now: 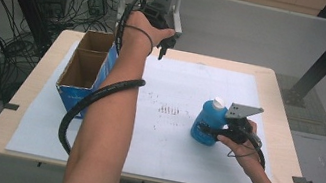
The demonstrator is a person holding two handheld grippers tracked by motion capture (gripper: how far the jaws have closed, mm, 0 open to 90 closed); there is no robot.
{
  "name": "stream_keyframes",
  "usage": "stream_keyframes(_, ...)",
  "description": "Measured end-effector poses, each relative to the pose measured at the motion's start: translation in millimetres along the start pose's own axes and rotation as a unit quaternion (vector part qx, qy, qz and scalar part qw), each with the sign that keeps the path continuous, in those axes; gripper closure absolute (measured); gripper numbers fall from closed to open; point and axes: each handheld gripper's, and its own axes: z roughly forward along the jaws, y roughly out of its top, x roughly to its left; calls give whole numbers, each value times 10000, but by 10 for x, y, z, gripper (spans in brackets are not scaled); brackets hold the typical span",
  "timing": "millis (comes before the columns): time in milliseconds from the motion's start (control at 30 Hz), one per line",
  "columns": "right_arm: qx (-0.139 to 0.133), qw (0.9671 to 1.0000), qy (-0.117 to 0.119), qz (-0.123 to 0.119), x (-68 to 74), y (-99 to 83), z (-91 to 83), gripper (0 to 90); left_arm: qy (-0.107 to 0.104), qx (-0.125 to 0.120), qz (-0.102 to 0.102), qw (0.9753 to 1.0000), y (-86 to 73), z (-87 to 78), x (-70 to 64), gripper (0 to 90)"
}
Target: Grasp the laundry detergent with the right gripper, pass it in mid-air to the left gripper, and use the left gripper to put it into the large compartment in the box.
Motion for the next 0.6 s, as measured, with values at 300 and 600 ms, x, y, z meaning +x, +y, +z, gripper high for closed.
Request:
stream_keyframes(300,2,10000,-8,10,0,0,0,442,-2,-23,47,10000,-1,-33,-5,57)
stream_keyframes(600,60,10000,-26,17,6,17,1,442,-52,-39,116,9999,-14,-55,-2,58)
